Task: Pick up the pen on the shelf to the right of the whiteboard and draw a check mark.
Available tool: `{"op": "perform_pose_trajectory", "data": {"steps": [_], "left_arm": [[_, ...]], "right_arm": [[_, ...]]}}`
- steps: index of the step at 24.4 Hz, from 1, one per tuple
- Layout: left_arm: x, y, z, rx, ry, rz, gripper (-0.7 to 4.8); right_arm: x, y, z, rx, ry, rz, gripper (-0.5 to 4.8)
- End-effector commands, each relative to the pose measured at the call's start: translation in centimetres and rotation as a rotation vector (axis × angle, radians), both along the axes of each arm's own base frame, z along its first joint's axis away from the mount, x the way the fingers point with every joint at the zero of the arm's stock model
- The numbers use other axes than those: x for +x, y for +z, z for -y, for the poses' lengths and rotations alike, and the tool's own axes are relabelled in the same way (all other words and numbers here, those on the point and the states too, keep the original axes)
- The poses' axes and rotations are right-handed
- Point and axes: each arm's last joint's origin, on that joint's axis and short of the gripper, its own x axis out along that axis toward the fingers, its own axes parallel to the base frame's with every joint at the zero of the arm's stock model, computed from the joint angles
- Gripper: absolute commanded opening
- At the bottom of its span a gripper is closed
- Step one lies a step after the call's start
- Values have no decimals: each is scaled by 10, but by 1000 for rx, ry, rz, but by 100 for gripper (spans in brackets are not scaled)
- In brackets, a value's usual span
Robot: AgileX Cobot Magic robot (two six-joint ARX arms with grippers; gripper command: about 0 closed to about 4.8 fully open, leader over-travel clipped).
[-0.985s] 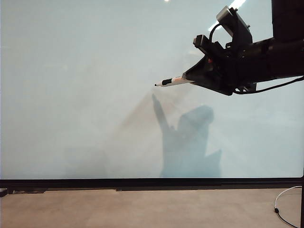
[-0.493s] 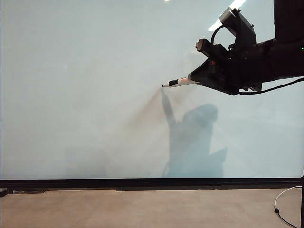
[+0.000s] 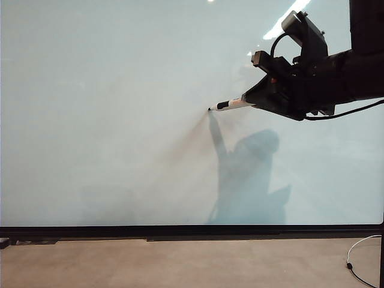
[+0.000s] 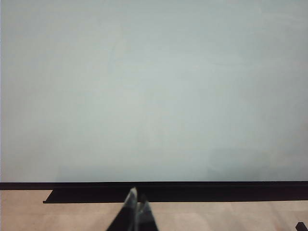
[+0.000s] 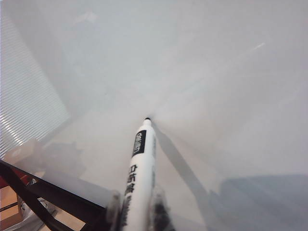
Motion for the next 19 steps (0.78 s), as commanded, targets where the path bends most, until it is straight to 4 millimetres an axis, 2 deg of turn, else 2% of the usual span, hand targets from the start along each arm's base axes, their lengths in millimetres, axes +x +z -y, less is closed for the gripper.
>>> {"op": "perform_pose_trajectory", "data": {"steps": [1,19], "left_arm": [[0,2,0,5,0,15,-5],[0,2,0,5,-1,15,-4]], "right_arm": [[0,1,0,-3,-6,-1,-5],[1,-5,2,-27,-67,-53,-5]]}}
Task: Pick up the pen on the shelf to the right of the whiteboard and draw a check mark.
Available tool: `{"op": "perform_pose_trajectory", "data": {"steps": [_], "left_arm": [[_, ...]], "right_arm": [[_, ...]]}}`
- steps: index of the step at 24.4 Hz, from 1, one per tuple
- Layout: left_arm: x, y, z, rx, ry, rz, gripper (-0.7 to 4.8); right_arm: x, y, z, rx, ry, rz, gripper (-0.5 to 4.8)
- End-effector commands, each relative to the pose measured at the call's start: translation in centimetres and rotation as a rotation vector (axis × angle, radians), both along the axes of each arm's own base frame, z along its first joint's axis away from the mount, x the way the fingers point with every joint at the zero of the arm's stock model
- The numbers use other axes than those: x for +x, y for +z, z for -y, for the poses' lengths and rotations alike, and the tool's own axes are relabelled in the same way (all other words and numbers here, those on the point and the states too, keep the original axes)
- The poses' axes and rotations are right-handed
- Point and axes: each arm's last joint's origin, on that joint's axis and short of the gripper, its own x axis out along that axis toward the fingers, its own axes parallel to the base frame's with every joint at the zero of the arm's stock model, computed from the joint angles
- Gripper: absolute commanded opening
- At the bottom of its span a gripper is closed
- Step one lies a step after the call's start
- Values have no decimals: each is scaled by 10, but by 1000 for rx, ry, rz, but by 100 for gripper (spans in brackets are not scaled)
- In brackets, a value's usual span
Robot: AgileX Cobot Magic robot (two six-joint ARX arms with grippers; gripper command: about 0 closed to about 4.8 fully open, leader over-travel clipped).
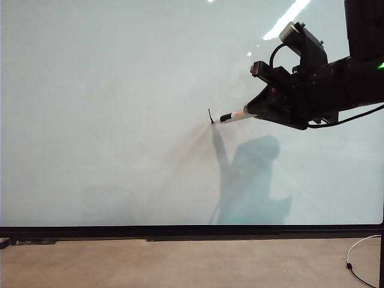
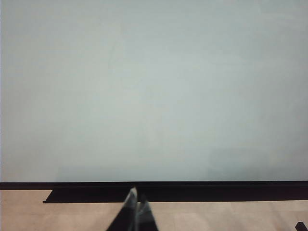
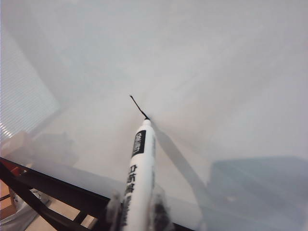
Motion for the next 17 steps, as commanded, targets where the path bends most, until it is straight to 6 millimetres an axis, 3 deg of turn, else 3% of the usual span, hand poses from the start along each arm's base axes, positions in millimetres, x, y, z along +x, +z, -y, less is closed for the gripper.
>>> {"op": "perform_pose_trajectory", "data": {"steps": [1,17], "left_arm": [[0,2,0,4,0,15,-4],[0,2,0,4,0,15,-4]], "right_arm": [[1,2,1,-2,-31,13,-5],[-5,-7,5,-20,-83,-16,-5]]}}
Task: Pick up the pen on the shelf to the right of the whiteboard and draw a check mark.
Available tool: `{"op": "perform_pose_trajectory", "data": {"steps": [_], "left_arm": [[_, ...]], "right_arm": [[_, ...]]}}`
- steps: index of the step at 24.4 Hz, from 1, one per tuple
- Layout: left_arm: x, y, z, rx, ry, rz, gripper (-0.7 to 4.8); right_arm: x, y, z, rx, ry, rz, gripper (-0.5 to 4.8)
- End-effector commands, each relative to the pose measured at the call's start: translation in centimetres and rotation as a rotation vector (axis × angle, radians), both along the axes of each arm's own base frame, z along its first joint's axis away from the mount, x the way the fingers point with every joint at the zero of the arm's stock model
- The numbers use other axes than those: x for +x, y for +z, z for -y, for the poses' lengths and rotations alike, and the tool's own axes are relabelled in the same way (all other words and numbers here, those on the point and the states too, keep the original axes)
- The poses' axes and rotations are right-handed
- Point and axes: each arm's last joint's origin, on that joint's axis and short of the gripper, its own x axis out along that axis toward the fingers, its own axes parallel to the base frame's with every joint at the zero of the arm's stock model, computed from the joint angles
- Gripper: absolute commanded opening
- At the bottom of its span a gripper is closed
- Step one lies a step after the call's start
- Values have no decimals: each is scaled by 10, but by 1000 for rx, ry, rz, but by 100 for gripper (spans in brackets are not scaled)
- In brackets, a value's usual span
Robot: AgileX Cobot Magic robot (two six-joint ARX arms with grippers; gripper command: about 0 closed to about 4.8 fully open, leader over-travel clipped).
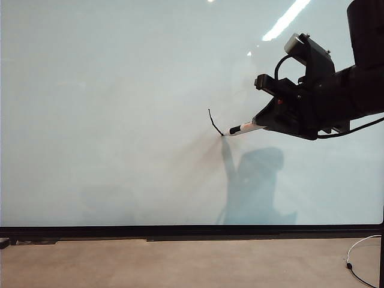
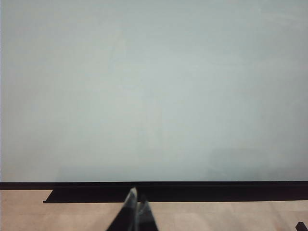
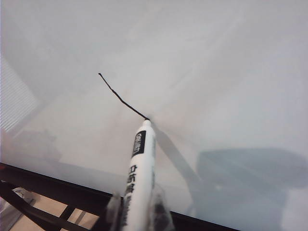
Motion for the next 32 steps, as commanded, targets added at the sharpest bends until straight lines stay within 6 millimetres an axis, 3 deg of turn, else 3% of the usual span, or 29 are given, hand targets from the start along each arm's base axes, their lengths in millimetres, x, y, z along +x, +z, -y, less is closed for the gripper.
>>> {"op": "perform_pose_trajectory", "data": {"steps": [1,32], "left_arm": [[0,2,0,4,0,15,-5],[0,2,0,4,0,15,-4]], "right_arm": [[0,3,1,4,-18,24,-5],[-1,22,12,-5,-55,117,-5]]}}
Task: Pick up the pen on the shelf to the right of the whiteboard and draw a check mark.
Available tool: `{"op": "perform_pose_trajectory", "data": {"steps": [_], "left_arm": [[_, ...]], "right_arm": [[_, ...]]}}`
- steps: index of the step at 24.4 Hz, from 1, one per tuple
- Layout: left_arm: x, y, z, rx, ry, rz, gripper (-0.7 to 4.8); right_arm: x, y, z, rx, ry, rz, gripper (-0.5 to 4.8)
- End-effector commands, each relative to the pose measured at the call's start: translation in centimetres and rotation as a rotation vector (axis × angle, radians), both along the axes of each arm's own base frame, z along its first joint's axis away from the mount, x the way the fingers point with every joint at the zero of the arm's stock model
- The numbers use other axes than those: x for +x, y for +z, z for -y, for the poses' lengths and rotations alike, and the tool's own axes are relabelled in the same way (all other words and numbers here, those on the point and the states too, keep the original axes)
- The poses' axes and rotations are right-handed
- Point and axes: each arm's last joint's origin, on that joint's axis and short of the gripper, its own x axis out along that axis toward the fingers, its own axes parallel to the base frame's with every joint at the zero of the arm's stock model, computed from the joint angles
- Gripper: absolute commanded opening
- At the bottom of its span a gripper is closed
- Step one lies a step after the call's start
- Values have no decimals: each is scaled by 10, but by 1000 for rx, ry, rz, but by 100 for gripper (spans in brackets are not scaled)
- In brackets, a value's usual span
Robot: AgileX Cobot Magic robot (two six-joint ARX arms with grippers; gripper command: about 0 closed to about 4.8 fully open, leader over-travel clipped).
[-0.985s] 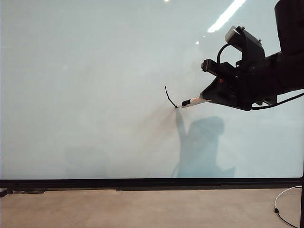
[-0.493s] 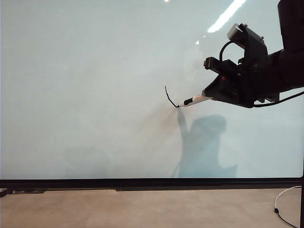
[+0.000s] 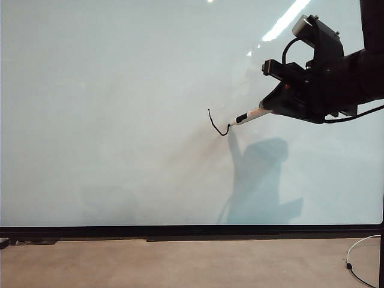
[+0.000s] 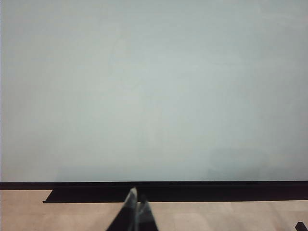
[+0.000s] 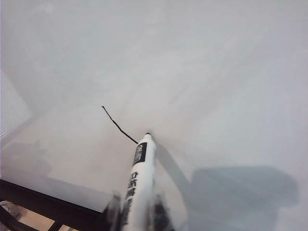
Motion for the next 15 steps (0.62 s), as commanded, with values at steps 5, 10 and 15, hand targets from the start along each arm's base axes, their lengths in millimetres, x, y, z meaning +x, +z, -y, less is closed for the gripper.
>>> {"op": "perform_pose_trajectory", "data": {"steps": [5,10,15], "left_arm": [[0,2,0,5,0,15,-5],[0,2,0,5,-1,15,-4],[0,2,0,5,-1,15,-4]], "right_arm": [[0,8,5,9,-31,42,-5],[0,10,7,11,-38,47,-5],[-2,13,11,-1,-49,61,-5]]}}
